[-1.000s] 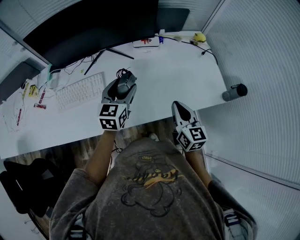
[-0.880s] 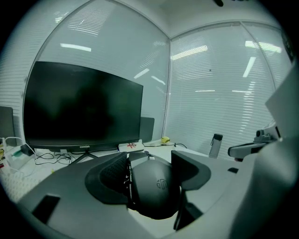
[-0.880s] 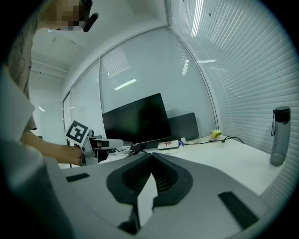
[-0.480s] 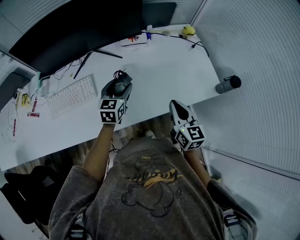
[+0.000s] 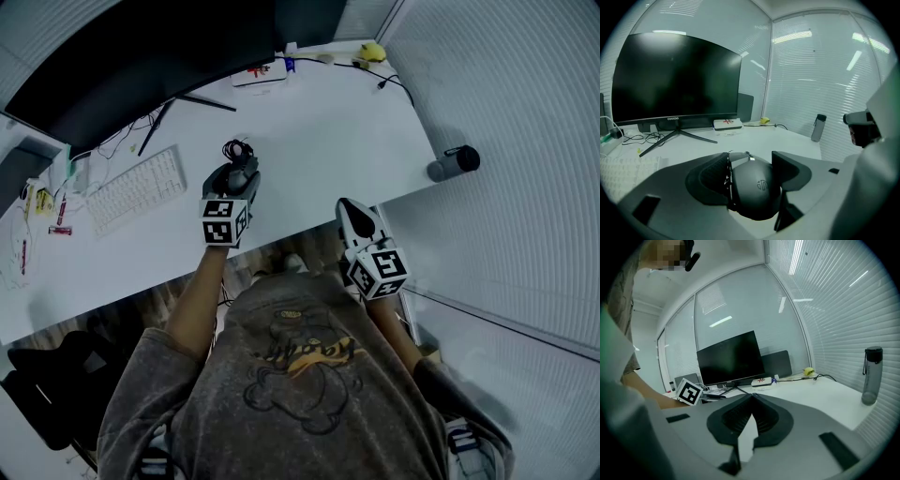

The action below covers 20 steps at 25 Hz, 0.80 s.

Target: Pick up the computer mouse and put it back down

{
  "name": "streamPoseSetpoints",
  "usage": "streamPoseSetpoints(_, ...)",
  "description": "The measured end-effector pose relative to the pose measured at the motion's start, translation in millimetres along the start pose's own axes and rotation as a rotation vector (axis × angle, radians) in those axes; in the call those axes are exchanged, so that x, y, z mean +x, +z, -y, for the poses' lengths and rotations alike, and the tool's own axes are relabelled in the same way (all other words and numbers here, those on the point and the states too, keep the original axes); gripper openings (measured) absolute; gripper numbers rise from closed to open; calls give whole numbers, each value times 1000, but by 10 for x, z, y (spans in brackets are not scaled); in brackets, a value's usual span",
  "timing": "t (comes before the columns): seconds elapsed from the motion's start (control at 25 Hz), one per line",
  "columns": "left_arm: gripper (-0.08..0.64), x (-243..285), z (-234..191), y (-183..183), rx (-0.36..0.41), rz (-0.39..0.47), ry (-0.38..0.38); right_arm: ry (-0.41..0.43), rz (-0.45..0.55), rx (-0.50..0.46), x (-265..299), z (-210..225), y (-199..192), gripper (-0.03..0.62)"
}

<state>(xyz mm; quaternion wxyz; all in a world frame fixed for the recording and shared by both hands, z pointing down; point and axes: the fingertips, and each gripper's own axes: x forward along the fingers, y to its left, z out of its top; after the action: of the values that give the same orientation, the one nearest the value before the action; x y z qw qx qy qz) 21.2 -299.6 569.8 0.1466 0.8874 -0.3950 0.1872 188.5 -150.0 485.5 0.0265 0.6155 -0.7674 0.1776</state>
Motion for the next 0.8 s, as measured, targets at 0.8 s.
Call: streamPoseSetpoints(0.8,305,198,30,-658,-42,-132,8,6,-37,7,74,143,-85,6)
